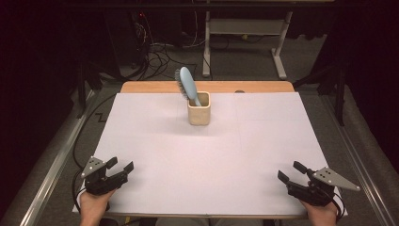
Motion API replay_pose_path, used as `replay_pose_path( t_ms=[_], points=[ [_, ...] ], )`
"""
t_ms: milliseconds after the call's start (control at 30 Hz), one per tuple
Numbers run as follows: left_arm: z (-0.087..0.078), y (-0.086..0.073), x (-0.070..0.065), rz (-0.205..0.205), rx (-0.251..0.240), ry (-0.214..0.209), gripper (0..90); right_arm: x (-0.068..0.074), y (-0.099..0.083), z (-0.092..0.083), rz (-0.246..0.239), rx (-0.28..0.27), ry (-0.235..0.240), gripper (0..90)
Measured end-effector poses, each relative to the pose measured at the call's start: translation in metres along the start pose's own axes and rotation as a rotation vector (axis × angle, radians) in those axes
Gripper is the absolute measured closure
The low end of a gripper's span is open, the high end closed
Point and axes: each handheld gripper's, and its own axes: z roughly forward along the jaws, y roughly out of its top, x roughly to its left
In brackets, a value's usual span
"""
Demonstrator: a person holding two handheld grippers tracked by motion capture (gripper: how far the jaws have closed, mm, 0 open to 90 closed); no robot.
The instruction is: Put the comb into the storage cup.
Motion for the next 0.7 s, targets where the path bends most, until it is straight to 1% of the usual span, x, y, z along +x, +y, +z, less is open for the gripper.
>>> replay_pose_path(
  t_ms=[400, 700],
  points=[
    [0.0025, -0.0038, -0.0002, -0.016, 0.006, 0.009, 28.2, 0.0, 0.0, 0.0, 0.001, 0.0, 0.0, 27.1],
    [0.002, -0.0047, 0.0004, -0.025, -0.002, 0.014, 28.2, -0.0003, 0.0, -0.0001, 0.0, 0.001, -0.005, 27.1]
  ],
)
